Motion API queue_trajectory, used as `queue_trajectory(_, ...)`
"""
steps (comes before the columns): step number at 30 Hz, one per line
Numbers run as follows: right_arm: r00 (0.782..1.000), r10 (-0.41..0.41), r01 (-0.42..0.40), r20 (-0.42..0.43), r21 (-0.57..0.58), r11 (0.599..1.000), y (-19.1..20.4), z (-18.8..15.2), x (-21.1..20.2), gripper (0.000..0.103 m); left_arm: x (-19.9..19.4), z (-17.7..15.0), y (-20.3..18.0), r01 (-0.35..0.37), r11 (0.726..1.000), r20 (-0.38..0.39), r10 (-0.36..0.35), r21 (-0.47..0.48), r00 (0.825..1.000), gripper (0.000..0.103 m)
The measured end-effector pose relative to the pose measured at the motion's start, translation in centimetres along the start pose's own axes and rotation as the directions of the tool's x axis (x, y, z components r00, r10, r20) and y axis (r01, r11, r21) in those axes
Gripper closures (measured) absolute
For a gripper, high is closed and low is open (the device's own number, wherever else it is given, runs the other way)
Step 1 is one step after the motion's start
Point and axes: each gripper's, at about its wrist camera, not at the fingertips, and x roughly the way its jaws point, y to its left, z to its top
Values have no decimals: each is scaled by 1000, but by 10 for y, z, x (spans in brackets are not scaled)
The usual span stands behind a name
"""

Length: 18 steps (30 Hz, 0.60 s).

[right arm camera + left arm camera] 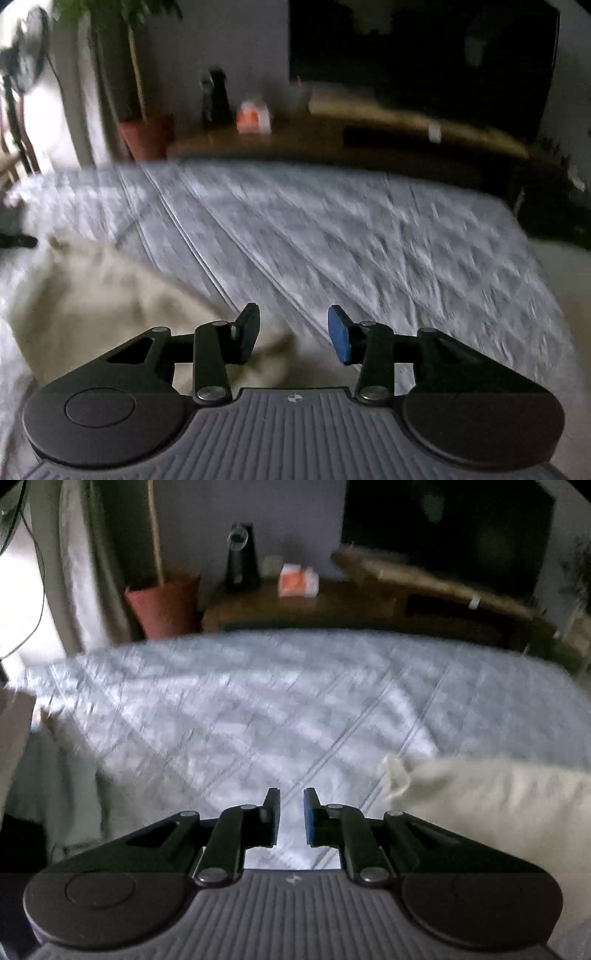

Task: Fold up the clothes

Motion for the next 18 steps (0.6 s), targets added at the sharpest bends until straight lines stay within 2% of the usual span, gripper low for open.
queue_trajectory(2,999,49,-49,11,-27,998,23,6,9,54,-1,7,-27,54,998,18,-54,37,998,90)
queue_trajectory(4,994,108,-108,-1,-25,994,44,10,23,59,3,9,-57,119,991,17,-121,68,993,80)
queue_trajectory(6,987,155,-156,-35,-7,988,57,7,41,60,15,6,-73,156,984,-18,-155,82,988,77)
queue_trajectory(8,988,139,-137,-60,36,990,46,-5,50,62,31,1,-79,142,986,-55,-138,90,989,80)
queue_trajectory(11,992,98,-89,-80,111,990,19,-24,59,68,39,-11,-75,138,984,-25,-136,114,990,84)
queue_trajectory(12,995,70,-59,-76,140,988,5,-31,58,67,39,-12,-74,139,983,-15,-138,121,990,87)
queue_trajectory(14,996,-57,65,-71,124,990,-14,-39,51,64,42,-9,-71,140,984,-10,-140,111,990,87)
queue_trajectory(16,993,-109,115,-43,175,978,-31,-43,34,65,41,-10,-66,105,991,2,-106,78,994,87)
queue_trajectory(18,994,-107,100,19,209,973,-29,-47,15,65,37,-12,-61,61,998,16,-62,35,998,88)
